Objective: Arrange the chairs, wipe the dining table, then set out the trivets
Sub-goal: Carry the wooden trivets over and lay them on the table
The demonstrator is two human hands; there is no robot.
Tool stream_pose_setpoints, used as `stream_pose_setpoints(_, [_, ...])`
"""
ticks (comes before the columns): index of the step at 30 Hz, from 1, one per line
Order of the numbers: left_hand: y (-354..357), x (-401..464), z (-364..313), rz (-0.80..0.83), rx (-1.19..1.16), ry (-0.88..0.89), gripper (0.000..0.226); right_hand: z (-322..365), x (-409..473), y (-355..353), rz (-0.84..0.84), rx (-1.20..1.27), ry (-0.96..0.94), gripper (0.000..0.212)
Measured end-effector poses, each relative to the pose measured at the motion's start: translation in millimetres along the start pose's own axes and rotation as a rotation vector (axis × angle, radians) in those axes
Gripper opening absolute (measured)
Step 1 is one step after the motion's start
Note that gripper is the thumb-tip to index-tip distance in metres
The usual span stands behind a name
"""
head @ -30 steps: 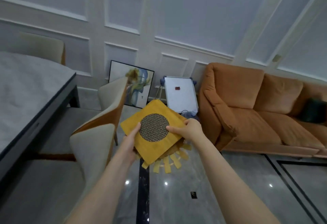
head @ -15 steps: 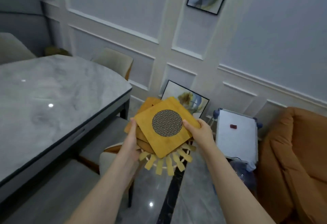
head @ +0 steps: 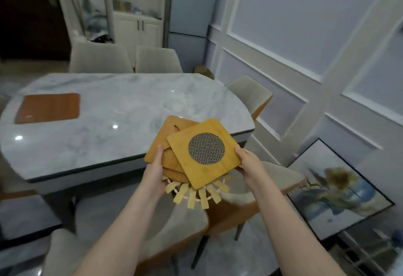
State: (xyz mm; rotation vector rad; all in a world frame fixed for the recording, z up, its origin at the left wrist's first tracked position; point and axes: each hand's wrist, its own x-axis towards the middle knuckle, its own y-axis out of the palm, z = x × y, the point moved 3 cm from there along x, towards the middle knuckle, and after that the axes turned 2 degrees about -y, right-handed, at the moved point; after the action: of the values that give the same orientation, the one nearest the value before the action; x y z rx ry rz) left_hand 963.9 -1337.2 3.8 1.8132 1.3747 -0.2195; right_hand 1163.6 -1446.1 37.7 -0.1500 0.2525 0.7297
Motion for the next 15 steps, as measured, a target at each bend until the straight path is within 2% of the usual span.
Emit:
stream_pose_setpoints(5, [-54.4, 13.6, -45.0, -0.18, -0.115, 0.122, 0.064, -11.3, 42.5, 75.6, 0.154, 0.131, 0.104, 0.024])
stream_pose_setpoints(10, [-113.2, 40.4, -81.9, -0.284, -0.213, 0.189, 0.069, -17.9, 73.8, 157.7, 0.234, 0.325, 0.245, 0.031])
stream_pose_setpoints(15, [-173.2, 70.6, -113.4, -0.405, -0.272, 0.236, 0.069, -27.7, 97.9, 226.7, 0.195, 0.369, 0.298, 0.035])
